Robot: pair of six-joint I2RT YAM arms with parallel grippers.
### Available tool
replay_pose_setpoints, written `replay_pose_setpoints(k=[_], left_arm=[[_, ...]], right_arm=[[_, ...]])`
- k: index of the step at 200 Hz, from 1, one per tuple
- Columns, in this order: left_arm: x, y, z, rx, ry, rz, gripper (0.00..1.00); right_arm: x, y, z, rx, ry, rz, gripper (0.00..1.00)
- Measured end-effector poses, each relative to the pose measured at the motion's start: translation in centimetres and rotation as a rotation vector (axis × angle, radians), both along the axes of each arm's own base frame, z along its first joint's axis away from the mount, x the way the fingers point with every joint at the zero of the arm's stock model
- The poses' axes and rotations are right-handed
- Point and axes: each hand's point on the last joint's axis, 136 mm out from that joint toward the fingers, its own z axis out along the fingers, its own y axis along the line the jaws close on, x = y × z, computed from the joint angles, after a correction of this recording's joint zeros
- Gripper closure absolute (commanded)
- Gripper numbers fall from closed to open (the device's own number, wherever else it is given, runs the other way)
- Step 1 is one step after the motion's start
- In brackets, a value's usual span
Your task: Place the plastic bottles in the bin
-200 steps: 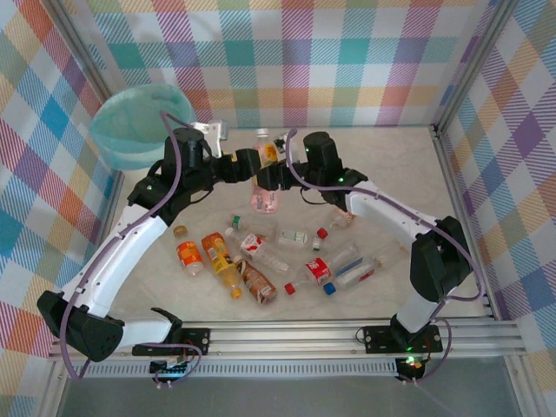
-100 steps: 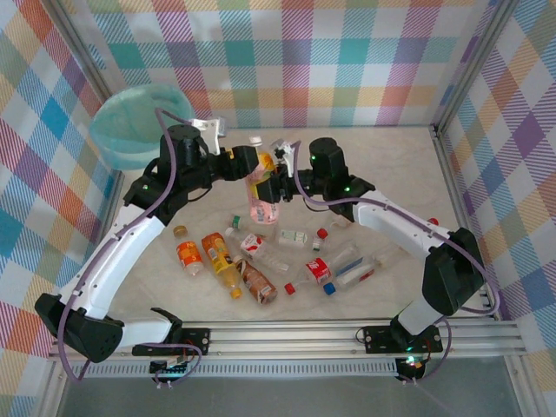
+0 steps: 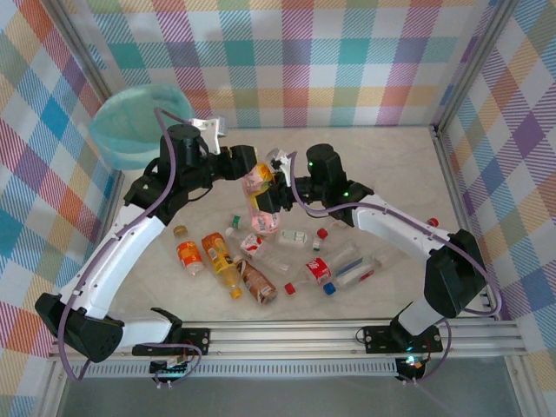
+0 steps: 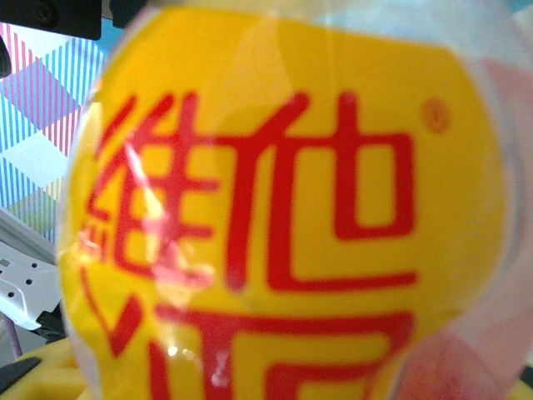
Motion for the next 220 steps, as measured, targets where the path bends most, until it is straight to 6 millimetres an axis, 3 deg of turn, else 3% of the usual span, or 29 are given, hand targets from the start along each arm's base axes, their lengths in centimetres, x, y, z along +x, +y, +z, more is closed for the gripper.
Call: replay_pose_setpoints(k=[20,55,121,154,164,179,198,220], left_arm=[[0.1,-0.1,0.3,-0.009,-0.006,-0.001,0.43],[0.1,-0.5,-0.1,-0.013,0.007,-0.022,0.46],[0.3,-1.3,-1.1,-0.008,0.033,-0.060,0.80],[0.5,-0.9,-1.1,0.001,0.029,-0.035,0.96],[0.6,-0.5,-1.2,0.010,0.028,-0.013,1.00],[0.7,0.2,-1.1,0.033,0.032,0.024,1.00],[0.8,1.5,0.6,0.068,0.001,0.074,1.00],[0.8,3.6,5.6,0.093,-0.109,0.152,1.00]], right_arm=[[-0.2,0.1,0.1,-0.001,-0.016,0.008,0.52],[-0.8,0.4,-0.1,-0.012,-0.032,0.028,0.52],[-0.9,0.4,-0.7,-0.037,-0.033,0.023,0.46],[-0.4,0.3,-0.8,-0.046,-0.044,-0.010,0.21],[-0.2,0.3,-0.8,-0.049,-0.043,-0.026,0.01],[0.1,0.1,-0.6,-0.051,-0.049,-0.049,0.00],[0.3,-0.2,0.0,-0.048,-0.052,-0.075,0.00],[0.4,-0.6,1.5,-0.033,-0.069,-0.109,0.00]])
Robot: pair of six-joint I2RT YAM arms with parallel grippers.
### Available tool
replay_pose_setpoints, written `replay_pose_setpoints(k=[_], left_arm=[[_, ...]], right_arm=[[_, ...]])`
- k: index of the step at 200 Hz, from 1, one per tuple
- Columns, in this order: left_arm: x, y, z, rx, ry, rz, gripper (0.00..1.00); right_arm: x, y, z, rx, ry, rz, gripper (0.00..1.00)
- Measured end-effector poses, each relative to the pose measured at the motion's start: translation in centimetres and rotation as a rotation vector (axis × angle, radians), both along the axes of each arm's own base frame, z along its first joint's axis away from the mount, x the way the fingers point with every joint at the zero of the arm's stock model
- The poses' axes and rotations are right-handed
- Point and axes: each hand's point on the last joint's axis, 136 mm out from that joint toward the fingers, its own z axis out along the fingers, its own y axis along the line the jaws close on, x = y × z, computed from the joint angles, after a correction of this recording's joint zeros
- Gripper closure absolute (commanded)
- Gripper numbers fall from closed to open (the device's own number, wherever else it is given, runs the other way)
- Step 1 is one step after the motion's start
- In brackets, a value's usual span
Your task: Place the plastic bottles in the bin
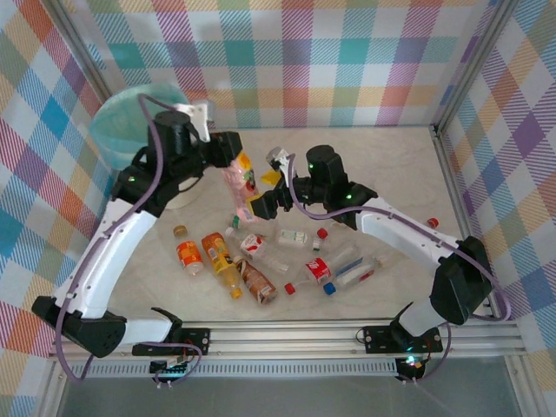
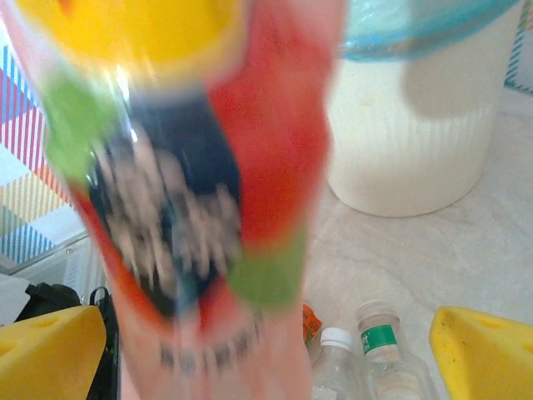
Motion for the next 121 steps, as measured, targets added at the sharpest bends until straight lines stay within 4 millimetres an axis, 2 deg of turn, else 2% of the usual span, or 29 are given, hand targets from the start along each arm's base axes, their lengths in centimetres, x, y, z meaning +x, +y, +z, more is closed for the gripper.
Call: replay_pose_setpoints(k=[29,43,53,73,94,121], left_arm=[[-0.9,4.2,8.5,0.032,-0.208,0.149,1.00],[-1.4,6.6,11.5,0.048,-0.289,0.241,1.00],[-1.6,8.4,12.9,0.062,-0.330,0.312,1.00],[-1.5,11.7,14.1,0.097,-0.369,0.452,1.00],[-0.3,14.1,13.9,0.147,-0.370,0.564,1.00],[2.9,16.8,12.4,0.196,-0.324,0.662,1.00]], right_arm=[[0.3,-0.4,3.0,0.045,-0.028,-0.042,0.00],[0.5,-0.5,4.5,0.068,-0.040,-0.060,0.00],[0.8,-0.5,5.6,0.087,-0.042,-0.074,0.00],[1.4,-0.4,8.0,0.124,-0.037,-0.103,0.02],[2.4,0.2,10.5,0.177,-0.016,-0.131,0.06],[3.5,1.1,10.9,0.200,0.045,-0.150,0.08]])
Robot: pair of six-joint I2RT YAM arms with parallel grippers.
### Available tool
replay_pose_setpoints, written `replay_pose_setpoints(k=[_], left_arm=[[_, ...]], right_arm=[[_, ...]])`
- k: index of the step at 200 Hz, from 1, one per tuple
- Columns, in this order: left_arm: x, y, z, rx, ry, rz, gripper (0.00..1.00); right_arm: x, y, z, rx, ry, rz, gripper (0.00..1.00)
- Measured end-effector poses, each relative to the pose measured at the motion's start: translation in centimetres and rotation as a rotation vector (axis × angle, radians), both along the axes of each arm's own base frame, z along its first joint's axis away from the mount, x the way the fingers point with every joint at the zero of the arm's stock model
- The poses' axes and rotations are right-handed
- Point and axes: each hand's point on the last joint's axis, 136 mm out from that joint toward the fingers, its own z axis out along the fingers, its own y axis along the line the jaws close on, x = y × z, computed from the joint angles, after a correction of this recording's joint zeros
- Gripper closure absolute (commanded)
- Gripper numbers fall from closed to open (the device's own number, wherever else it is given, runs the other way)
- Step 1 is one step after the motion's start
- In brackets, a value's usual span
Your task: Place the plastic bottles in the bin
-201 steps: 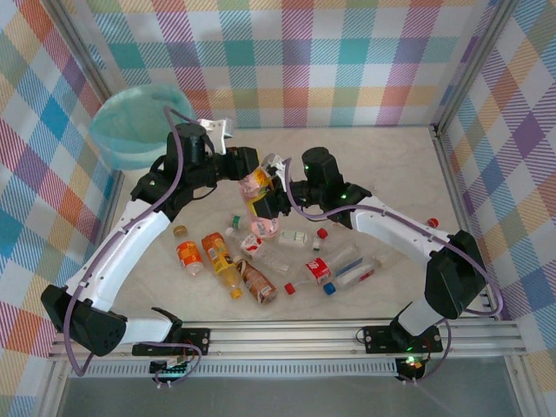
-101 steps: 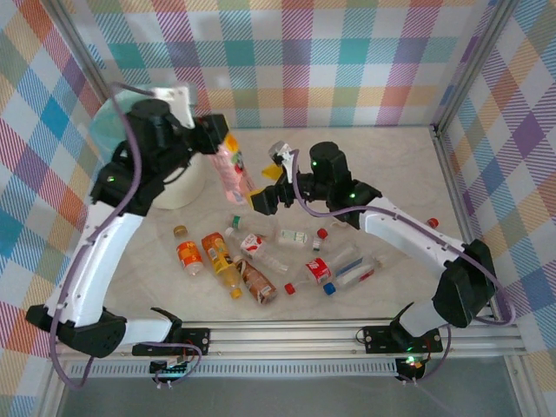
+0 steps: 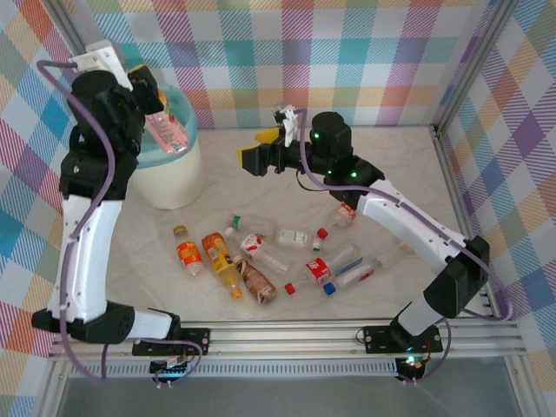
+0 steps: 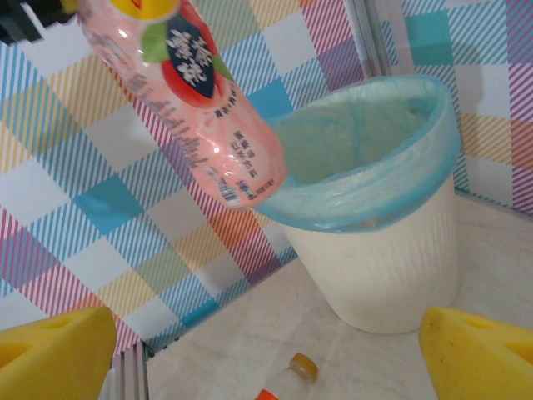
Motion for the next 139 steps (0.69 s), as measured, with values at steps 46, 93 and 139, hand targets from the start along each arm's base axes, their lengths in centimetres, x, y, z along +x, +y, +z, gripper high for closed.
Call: replay_pose_setpoints(k=[46,93,139], left_arm=[[7.0,5.7,-4.3,-0.055,0.080,0.124,1.00],[10.6,8.0,-6.3,-0.104,0.072,0.145,1.00],[12.8,7.6,-8.8,-0.108,0.080,0.107,1.00]], right_arm=[[0.6,2.1,-2.8,-0.040,0.118,0.003,0.10],[-0.8,3.2,-3.6,-0.063,0.143,0.036,0.11],[-1.1,3.4,-3.8,-0.069,0.142,0.043,0.11]])
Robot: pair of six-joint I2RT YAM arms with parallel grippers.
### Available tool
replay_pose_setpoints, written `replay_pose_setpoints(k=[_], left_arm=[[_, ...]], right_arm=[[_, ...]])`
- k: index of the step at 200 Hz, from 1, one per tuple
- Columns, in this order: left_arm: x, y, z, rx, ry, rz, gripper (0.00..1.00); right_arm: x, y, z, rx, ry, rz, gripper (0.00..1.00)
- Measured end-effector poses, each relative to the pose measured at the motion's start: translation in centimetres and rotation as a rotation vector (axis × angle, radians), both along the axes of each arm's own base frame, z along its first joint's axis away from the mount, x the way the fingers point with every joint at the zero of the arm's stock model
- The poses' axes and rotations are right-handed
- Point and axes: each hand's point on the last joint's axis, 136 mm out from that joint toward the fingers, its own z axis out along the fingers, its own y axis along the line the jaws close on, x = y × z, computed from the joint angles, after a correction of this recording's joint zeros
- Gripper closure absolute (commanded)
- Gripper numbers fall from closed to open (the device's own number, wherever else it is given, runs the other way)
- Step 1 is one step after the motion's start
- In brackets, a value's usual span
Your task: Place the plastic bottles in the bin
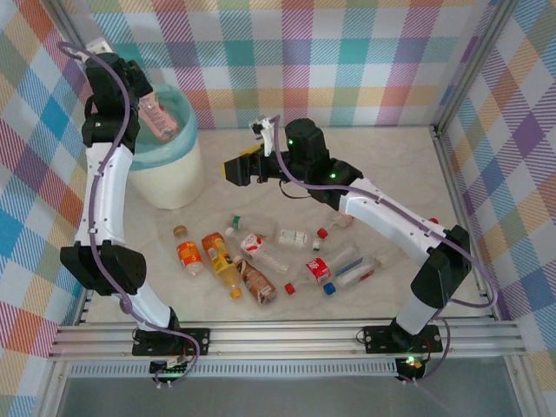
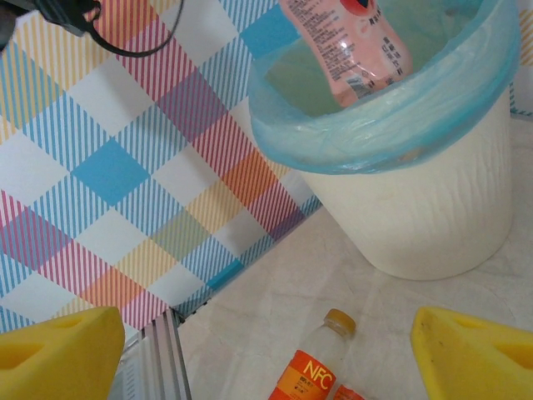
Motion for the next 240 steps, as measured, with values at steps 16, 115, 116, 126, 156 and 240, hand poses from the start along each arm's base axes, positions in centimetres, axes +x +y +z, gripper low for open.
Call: replay_pose_setpoints(k=[16,115,116,126,156,240], left_arm=[[1.0,-0.2,-2.5,0.001,0.023,-0.012,1.00],[3.8,-1.7,-13.6,-0.010,0.230,-0.117,0.80],[3.8,-1.7,-13.6,-0.009,0.231,-0.118,0.80],[4.0,-1.8,-13.8,-0.010,0.236,-0.126,0.75],[4.3,-1.8,-13.9,-0.015,0.240,-0.141,0.58],[4.0,-2.5,-13.0,-0.036,0.257,-0.178,0.40]], right_arm=[[0.0,0.0,-0.3,-0.003,0.003,0.000,0.11],[0.0,0.1,-0.4,0.001,0.001,0.004,0.10],[0.0,0.1,-0.4,0.001,0.000,0.004,0.10],[0.0,0.1,-0.4,0.001,0.001,0.004,0.10],[0.0,0.1,-0.5,0.000,0.001,0.004,0.10],[0.0,0.1,-1.2,-0.008,0.009,0.004,0.10]])
